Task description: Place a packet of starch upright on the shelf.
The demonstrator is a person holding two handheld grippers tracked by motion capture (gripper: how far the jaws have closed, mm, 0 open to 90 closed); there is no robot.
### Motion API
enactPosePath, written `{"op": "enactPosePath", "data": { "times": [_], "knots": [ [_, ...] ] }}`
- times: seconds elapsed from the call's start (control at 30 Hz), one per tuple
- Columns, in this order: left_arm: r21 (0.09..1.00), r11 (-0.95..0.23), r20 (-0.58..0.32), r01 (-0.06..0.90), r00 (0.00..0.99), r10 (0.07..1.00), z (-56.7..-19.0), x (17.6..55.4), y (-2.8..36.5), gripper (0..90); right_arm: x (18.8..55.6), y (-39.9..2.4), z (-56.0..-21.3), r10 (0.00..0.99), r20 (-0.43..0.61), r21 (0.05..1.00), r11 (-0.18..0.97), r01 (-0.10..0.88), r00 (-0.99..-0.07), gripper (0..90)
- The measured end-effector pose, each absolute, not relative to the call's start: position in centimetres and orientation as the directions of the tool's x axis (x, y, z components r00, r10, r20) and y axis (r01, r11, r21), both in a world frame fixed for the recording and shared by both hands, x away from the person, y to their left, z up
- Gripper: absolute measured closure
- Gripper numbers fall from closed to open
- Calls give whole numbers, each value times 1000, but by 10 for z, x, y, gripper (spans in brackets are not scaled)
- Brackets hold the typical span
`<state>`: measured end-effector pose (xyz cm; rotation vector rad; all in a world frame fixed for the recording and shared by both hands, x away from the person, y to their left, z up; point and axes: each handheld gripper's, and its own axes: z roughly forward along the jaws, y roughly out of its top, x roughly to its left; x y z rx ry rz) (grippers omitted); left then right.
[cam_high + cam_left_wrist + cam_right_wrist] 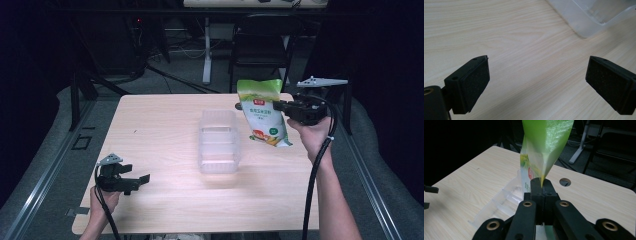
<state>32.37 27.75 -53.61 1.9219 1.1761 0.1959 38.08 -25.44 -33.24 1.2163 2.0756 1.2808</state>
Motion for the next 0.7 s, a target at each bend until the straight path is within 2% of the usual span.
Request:
{"op": "enactPosePath", "data": {
  "times": [0.7],
  "knots": [
    [728,-198,-279,657,547,789,-536,324,277,55,390,-215,-316,802,90,882,211,421,-591,900]
  ]
}}
